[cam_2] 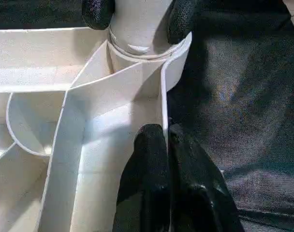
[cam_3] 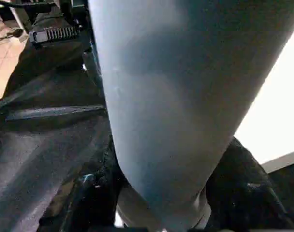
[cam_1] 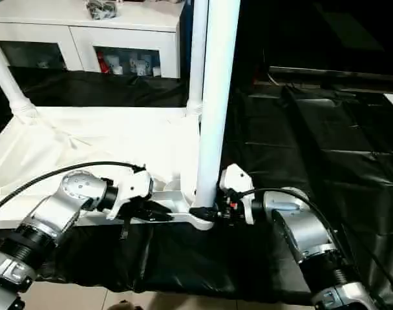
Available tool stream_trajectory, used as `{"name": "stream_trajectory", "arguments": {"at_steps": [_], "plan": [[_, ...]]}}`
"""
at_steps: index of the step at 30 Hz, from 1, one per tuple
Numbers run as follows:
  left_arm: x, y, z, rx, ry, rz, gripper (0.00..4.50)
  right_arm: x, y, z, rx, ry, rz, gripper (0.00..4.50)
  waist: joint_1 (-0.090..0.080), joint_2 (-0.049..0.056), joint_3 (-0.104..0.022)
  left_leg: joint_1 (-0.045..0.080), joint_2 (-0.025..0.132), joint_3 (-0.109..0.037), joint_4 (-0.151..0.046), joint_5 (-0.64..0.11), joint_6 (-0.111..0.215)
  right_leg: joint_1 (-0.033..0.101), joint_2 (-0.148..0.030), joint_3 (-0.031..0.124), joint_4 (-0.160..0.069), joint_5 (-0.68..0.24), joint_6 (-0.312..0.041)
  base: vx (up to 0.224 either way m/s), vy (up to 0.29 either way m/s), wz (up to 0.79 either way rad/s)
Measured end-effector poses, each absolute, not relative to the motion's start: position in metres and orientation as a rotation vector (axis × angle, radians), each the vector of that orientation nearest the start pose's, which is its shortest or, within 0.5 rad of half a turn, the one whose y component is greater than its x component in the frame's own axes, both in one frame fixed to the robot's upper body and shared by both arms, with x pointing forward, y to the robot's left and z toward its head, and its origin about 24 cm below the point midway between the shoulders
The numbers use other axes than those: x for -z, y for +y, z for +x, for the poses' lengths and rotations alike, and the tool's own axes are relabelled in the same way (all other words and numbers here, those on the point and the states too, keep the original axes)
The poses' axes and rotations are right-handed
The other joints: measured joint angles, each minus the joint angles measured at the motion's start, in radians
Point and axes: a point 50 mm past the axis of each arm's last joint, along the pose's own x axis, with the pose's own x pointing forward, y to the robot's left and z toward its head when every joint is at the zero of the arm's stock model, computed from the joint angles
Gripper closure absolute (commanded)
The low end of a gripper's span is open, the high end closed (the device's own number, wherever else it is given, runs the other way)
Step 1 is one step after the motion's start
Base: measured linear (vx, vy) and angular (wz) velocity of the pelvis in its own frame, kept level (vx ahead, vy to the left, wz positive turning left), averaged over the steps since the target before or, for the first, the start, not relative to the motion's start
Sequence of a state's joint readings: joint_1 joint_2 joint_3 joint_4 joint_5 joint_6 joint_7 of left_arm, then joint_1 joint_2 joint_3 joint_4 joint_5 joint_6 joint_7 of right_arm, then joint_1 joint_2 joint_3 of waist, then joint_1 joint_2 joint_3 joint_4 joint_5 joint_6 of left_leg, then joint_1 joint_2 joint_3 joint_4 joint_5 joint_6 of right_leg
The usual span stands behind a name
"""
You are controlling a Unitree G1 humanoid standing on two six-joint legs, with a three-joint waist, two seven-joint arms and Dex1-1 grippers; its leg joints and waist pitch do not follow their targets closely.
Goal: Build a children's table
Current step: Rotate leg to tighten
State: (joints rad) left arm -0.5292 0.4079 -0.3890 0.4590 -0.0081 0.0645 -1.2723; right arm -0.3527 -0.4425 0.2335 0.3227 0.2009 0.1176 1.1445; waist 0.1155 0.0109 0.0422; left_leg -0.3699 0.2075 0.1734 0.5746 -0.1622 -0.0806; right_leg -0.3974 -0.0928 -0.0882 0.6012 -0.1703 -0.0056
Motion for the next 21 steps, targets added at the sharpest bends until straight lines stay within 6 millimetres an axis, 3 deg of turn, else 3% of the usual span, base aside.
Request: {"name": "stream_trajectory", "arguments": {"at_steps": [5, 9, 13, 21], "plan": [[-0.046, 0.119, 0.296, 1.483, 0.426, 0.455, 4.5, -0.045, -0.151, 0.281, -1.261, 0.315, -0.185, 2.52, 0.001, -0.001, 0.0, 0.001, 0.0, 0.0, 0.0, 0.0, 0.0, 0.001, 0.0, 0.0, 0.0, -0.001, 0.001, 0.0, 0.0, 0.0], [-0.045, 0.11, 0.304, 1.416, 0.414, 0.446, 4.5, -0.04, -0.15, 0.285, -1.15, 0.304, -0.144, 2.53, 0.002, -0.002, 0.0, 0.002, 0.0, 0.0, 0.0, 0.0, 0.0, 0.003, 0.0, 0.0, 0.0, -0.002, 0.003, 0.0, 0.0, 0.0], [-0.043, 0.094, 0.318, 1.269, 0.42, 0.446, 4.5, -0.029, -0.143, 0.298, -0.843, 0.267, -0.066, 2.55, -0.008, -0.008, 0.001, 0.006, 0.0, -0.001, 0.0, 0.0, 0.0, 0.006, 0.0, -0.002, -0.003, -0.003, 0.004, 0.0, 0.0, 0.0], [-0.038, 0.064, 0.331, 1.086, 0.437, 0.415, 4.5, -0.023, -0.123, 0.32, -0.42, 0.279, 0.012, 2.55, -0.04, -0.007, 0.001, 0.011, -0.001, -0.007, -0.001, 0.0, 0.0, 0.019, -0.002, -0.014, -0.038, -0.003, 0.005, 0.0, 0.0, 0.0]]}}
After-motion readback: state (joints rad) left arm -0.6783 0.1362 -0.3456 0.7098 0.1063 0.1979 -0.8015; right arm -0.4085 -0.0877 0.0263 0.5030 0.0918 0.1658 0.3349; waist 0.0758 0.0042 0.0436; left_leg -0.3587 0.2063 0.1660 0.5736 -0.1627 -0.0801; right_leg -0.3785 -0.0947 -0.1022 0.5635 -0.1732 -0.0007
